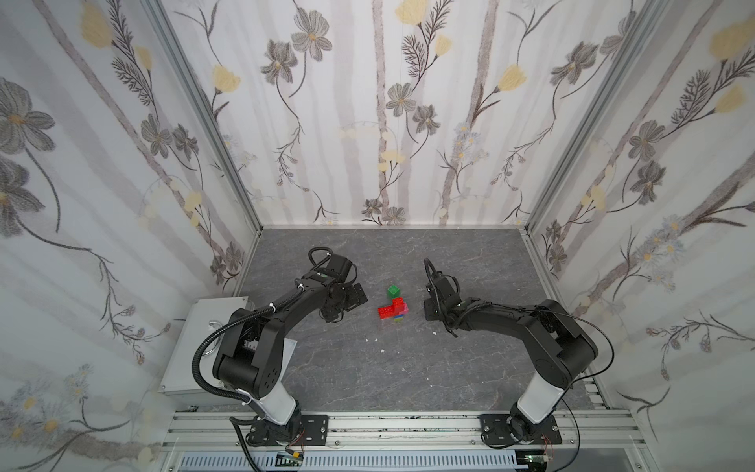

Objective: Assemble the number 4 with lego
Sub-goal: Pick up the lego brick from the center of the board.

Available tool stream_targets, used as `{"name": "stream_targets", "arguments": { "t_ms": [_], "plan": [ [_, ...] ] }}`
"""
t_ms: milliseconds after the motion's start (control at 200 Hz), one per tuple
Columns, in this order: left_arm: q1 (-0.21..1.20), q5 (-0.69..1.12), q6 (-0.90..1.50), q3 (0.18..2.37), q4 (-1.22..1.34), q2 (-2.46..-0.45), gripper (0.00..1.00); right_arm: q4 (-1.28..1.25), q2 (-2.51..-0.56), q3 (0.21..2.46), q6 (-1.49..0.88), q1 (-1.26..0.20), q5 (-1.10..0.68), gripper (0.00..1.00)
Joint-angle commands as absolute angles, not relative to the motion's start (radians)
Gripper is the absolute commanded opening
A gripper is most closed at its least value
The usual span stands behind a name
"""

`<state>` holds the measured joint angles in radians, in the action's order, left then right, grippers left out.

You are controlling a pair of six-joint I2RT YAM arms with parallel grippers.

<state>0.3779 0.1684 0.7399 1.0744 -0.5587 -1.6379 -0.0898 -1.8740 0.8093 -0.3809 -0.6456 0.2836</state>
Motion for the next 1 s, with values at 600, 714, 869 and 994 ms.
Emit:
{"name": "stream_targets", "arguments": {
  "t_ms": [600, 714, 869, 994],
  "plan": [
    [0.392, 0.131, 0.759, 1.058, -0.554, -1.628, 1.00, -0.062, -1.525, 0.578, -0.477, -0.661, 0.090, 0.78],
    [0.392, 0.147, 0.751, 1.061, -0.540, -1.621, 1.00, 0.163, -1.582, 0.695, -0.486, -0.583, -0.020, 0.79],
    [0.391, 0.187, 0.739, 1.031, -0.475, -1.579, 1.00, 0.442, -1.718, 0.890, -0.426, -0.551, -0.009, 0.79],
    [0.391, 0.201, 0.737, 1.017, -0.446, -1.561, 1.00, 0.559, -1.802, 1.017, -0.403, -0.547, 0.014, 0.72]
  ]
}}
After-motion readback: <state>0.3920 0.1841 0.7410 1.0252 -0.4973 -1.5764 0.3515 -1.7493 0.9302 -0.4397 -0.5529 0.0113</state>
